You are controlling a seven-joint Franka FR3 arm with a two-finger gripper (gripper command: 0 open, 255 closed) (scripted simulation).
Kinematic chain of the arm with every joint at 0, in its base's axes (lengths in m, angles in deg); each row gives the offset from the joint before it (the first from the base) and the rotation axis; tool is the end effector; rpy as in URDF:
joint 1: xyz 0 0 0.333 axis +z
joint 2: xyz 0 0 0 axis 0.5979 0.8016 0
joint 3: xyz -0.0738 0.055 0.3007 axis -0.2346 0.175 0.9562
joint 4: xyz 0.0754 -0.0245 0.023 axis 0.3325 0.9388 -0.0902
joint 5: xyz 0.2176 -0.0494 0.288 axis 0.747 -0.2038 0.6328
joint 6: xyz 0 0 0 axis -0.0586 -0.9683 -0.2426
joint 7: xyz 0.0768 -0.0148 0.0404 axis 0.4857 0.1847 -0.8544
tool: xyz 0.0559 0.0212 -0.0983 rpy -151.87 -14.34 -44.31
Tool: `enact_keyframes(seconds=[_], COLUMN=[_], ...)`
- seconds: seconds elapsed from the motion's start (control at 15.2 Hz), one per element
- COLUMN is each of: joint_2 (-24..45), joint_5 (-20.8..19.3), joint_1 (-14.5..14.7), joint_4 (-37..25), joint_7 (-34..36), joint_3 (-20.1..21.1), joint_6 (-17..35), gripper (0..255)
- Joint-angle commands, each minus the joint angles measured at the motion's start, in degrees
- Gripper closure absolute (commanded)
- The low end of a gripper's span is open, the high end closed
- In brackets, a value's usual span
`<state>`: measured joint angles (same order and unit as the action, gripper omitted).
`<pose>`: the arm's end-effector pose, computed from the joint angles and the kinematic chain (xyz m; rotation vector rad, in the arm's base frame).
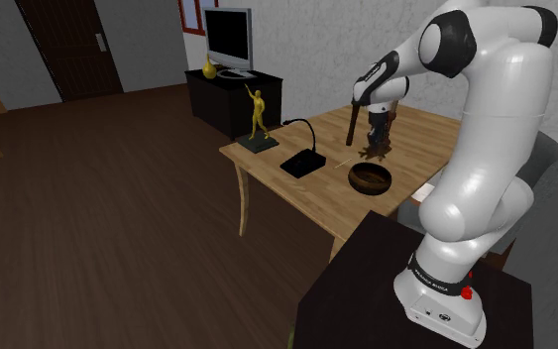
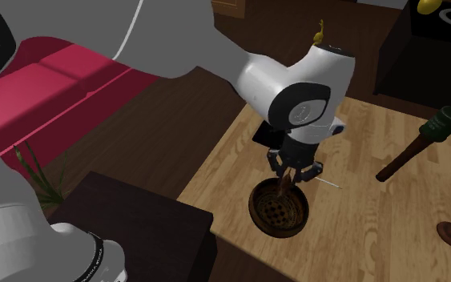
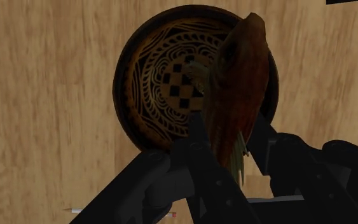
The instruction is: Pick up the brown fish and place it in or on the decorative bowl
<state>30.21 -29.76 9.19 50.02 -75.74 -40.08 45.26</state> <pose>0.3573 -0.4183 0.3398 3.0971 -0.1219 -0.2917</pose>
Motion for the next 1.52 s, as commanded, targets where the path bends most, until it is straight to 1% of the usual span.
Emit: enact_keyframes(seconds=[0.0, 0.79, 1.25, 1.32, 1.45], joint_2=[0.8, 6.9, 6.9, 6.9, 6.9], joint_5=[0.3, 2.4, 2.4, 2.4, 2.4], joint_1=[-0.3, -1.2, -1.2, -1.2, -1.2], joint_4=[0.3, 2.4, 2.4, 2.4, 2.4], joint_7=[-0.4, -1.0, -1.0, -1.0, -1.0], joint_3=[0.0, 0.9, 0.9, 0.9, 0.9], joint_6=[1.1, 9.0, 9.0, 9.0, 9.0], gripper=[255, 255, 255, 0, 0])
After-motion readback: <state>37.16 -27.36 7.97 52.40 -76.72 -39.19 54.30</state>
